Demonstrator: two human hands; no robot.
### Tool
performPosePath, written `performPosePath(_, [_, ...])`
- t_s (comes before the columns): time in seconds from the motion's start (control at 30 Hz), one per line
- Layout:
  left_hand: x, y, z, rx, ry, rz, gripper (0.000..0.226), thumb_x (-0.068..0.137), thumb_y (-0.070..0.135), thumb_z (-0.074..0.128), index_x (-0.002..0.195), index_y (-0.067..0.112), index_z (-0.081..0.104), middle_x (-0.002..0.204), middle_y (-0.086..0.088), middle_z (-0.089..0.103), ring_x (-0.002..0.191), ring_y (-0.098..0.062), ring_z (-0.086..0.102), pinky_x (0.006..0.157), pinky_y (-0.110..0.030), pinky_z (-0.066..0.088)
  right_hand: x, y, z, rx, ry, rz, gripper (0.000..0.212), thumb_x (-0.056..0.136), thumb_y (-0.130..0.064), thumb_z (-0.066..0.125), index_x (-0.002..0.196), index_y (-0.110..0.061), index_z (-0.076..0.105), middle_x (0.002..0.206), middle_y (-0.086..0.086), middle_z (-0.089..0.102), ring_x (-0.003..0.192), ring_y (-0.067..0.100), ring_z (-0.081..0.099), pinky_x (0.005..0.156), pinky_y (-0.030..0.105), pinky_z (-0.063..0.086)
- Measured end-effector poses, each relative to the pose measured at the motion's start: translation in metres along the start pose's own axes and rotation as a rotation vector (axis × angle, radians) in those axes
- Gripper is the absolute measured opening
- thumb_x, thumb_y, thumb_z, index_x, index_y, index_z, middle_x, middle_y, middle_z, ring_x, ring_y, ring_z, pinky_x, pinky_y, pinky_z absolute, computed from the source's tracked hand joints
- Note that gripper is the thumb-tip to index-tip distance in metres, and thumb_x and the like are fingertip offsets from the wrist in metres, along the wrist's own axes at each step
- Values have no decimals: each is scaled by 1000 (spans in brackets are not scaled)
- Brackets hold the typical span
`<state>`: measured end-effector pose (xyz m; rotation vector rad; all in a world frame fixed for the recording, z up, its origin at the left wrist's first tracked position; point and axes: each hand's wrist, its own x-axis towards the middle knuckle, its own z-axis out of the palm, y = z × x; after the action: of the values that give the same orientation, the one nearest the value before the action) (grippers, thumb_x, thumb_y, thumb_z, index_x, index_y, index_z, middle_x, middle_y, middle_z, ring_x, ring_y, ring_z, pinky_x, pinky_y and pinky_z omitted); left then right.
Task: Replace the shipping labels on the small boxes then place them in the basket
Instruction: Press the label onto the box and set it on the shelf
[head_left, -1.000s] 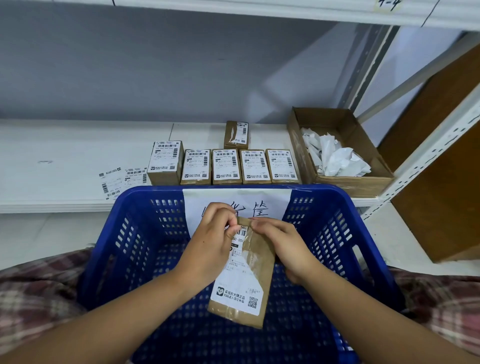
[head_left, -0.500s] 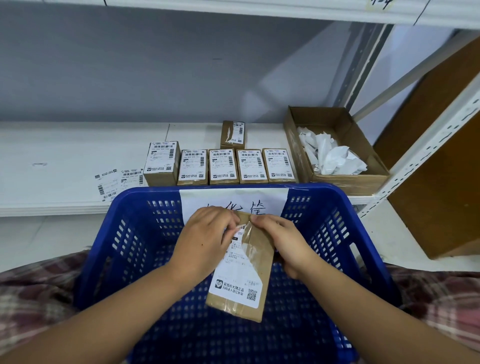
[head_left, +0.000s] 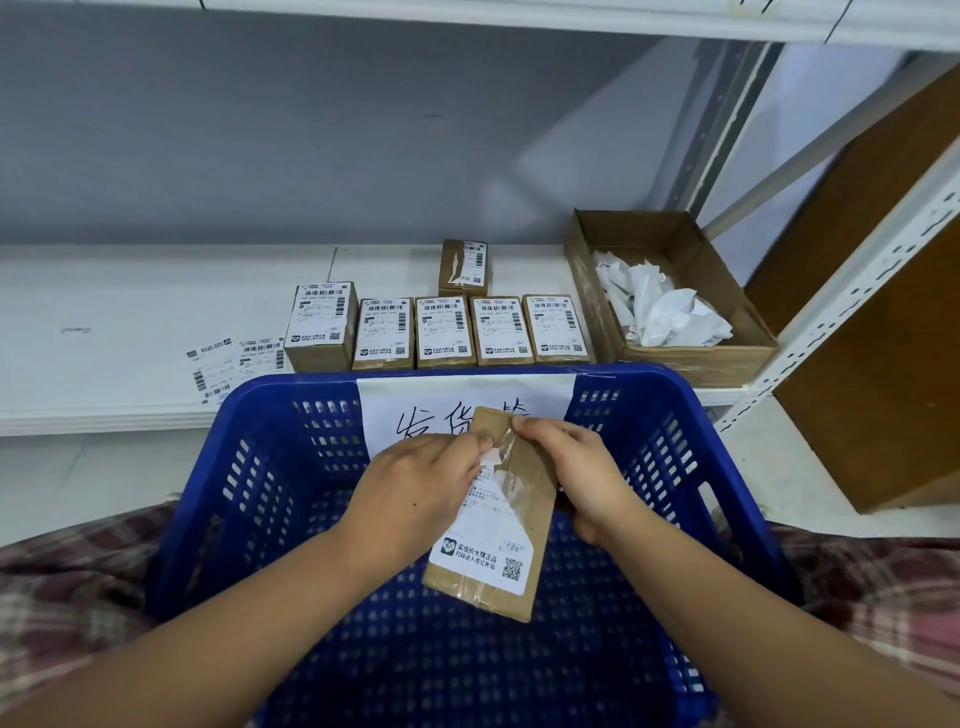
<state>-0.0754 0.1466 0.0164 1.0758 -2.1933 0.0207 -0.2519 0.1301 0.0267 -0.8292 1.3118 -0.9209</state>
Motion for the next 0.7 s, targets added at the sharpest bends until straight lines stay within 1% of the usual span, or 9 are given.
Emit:
performPosePath(0.1, [0,0,1,5,-5,-4,9,87,21,44,83,24,36,72,1,72,56,-18,65,42,-29,51,1,1,-1,-5,20,5,27,89,-27,67,97,-2,73,85,10,74,67,14,69,54,21,50])
performPosePath(0.23, [-2,2,0,-10,-30,9,10,89,23,43,82,23,36,77,2,73,60,-18,67,45,-30,52,5,-1,-6,-2,74,48,29,88,-33,67,96,-6,73,81,6,72,65,14,67,56,24,50])
performPosePath(0.33, [-2,6,-2,-17,-47,26,8,90,22,44,84,23,38,79,2,73,62,-16,67,47,-29,53,7,-3,-10,13,79,62,30,87,-34,68,98,-6,72,80,5,72,66,15,67,58,26,50])
performPosePath(0.43, [0,9,-5,-29,-33,16,4,90,23,46,89,21,49,81,5,72,65,-13,66,53,-27,52,8,-1,-9,-3,52,77,40,86,-37,69,107,-3,69,91,10,74,77,21,69,67,31,53])
performPosePath(0.5, [0,7,-5,-16,-47,-22,15,89,24,46,97,19,57,80,4,69,70,-12,63,58,-27,51,7,1,-8,-18,9,100,42,87,-39,68,108,-3,67,94,10,74,80,22,69,69,32,54])
performPosePath(0.53, [0,8,-4,-24,-84,-53,18,89,23,47,105,21,55,85,5,67,77,-10,60,63,-25,50,6,2,-7,-31,-14,106,40,87,-40,68,106,-5,67,91,8,74,78,20,69,65,29,53])
performPosePath(0.6, [2,10,-7,-133,-206,-160,39,91,20,53,126,34,41,106,10,60,97,-3,50,80,-16,43,2,3,-5,-97,-50,97,35,88,-42,67,104,-11,67,90,3,74,76,15,70,58,24,50])
performPosePath(0.63, [2,10,-7,-207,-266,-238,53,92,18,56,134,41,34,115,15,52,106,-1,45,87,-13,37,1,5,-3,-135,-62,88,35,87,-43,68,106,-13,68,93,3,74,78,15,71,59,23,51])
performPosePath(0.7, [2,7,-7,-240,-359,-346,61,92,18,59,141,38,31,118,20,38,110,-2,45,91,-14,36,1,8,-1,-181,-66,72,36,84,-44,71,107,-17,68,97,4,74,84,17,71,66,29,55])
